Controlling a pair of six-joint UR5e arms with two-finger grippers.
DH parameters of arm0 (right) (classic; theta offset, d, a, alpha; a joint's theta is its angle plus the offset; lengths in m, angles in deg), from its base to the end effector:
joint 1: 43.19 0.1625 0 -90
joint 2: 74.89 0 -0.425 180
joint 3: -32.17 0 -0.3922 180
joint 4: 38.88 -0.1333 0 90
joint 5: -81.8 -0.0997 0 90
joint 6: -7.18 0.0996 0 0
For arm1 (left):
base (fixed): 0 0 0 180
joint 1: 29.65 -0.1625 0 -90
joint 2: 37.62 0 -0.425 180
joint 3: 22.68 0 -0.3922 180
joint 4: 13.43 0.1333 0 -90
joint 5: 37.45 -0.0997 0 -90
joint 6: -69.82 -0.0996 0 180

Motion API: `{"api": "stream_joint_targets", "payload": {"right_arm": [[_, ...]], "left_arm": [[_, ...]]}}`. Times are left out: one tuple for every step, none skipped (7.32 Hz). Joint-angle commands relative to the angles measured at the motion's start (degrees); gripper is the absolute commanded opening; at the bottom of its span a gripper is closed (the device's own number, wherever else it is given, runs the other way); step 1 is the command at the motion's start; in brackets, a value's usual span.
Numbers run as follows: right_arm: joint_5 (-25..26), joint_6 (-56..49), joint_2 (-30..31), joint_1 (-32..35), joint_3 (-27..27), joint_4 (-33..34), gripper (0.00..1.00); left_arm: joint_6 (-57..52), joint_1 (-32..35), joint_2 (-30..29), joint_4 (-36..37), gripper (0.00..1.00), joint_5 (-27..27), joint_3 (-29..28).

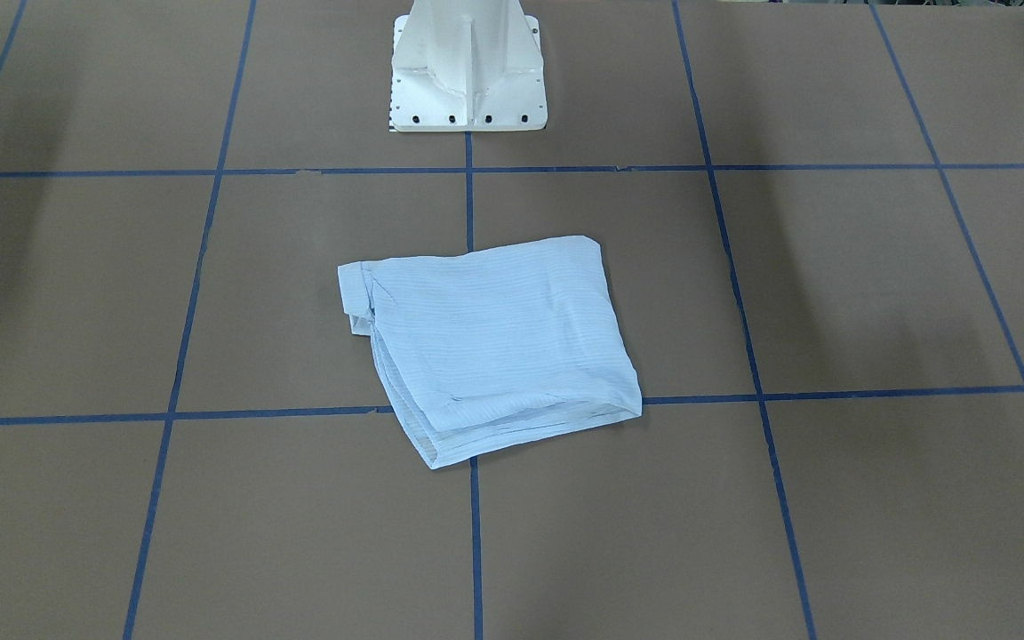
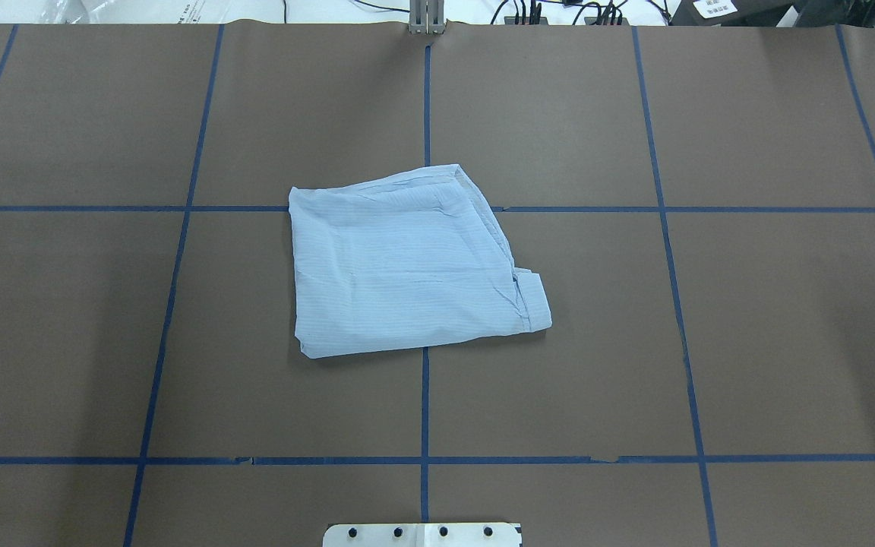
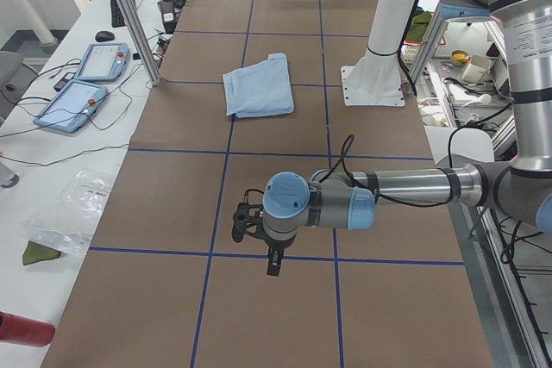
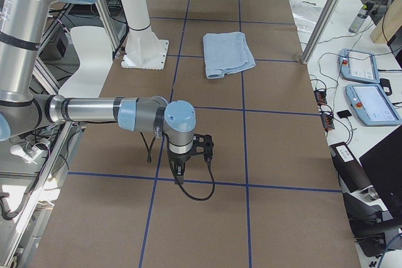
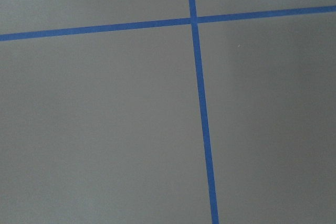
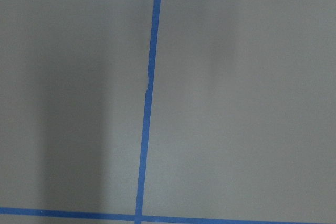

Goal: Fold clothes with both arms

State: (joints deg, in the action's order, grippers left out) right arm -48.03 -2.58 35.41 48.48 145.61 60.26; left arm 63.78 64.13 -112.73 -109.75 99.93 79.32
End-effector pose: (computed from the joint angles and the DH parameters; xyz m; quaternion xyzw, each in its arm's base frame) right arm 0.0792 -0.3332 0.6261 -0.0151 -0.3434 -0.0484 0.9378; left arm -0.0853 -0.3813 0.6544 0.0617 0.3978 0.0301 0.9149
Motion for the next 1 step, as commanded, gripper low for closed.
{"api": "stream_joint_targets", "payload": {"right_arm": [[-0.59,0.0,-0.09,0.0,-0.06,0.0,1.0]], "left_arm": [[0.06,0.0,-0.04,0.0,1.0,0.0,0.3]]}}
